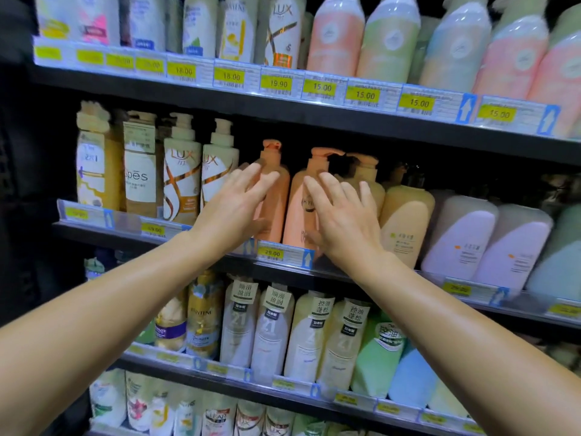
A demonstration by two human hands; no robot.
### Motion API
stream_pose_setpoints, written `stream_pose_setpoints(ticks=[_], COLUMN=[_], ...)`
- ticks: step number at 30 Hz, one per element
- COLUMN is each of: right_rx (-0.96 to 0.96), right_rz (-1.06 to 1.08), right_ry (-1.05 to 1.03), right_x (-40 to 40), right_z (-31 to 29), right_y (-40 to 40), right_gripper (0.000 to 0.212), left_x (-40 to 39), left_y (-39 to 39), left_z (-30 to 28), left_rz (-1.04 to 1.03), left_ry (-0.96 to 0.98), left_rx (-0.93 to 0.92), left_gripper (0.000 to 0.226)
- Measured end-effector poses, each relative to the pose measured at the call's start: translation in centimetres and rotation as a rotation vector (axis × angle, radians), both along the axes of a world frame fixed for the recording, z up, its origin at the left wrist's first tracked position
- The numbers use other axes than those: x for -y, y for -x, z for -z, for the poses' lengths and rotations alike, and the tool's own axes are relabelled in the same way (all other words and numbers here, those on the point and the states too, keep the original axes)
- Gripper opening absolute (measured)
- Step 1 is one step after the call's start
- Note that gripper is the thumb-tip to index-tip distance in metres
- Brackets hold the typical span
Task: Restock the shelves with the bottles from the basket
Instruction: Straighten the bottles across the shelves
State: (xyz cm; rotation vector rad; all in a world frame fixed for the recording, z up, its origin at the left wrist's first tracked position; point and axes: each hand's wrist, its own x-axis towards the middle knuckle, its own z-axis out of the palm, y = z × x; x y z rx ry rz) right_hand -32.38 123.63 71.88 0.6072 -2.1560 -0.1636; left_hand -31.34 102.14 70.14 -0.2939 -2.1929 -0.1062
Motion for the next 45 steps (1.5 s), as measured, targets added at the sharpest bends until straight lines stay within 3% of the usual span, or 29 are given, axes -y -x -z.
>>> stream_pose_setpoints(ticks=[12, 17, 22, 30, 38, 45], right_rx=[0.004, -0.107, -0.024, -0.022, -0.062, -0.019], right_rz=[-0.009, -0.206, -0.327, -0.32, -0.17, -0.053], right_ry=[-0.008, 0.049, 0.044, 0.022, 0.011, 0.023], right_x=[-0.2, 0.0, 2.9, 9.7, 14.1, 16.0], right_z=[-0.2, -0.7, -1.4, -2.0, -2.1, -2.0], right_y=[0.0, -0.5, -1.2, -1.1, -0.2, -0.1], right_gripper=[0.09, 0.076, 0.079, 0.081, 0.095, 0.105], left_x=[-1.0, -0.5, 3.8, 11.6, 15.8, 17.1], left_y=[-0.2, -2.8, -5.5, -5.6, -2.6, -1.1], left_z=[-0.3, -1.1, -1.3, -1.1, -1.3, -1.2], left_rz=[-0.036, -0.044, -0.16, -0.332, -0.283, -0.245], left_ry=[-0.023, -0.067, -0.095, -0.015, 0.179, 0.241], left_rx=[0.039, -0.072, -0.11, -0.035, -0.055, -0.105], left_gripper=[0.086, 0.076, 0.063, 0.08, 0.109, 0.113])
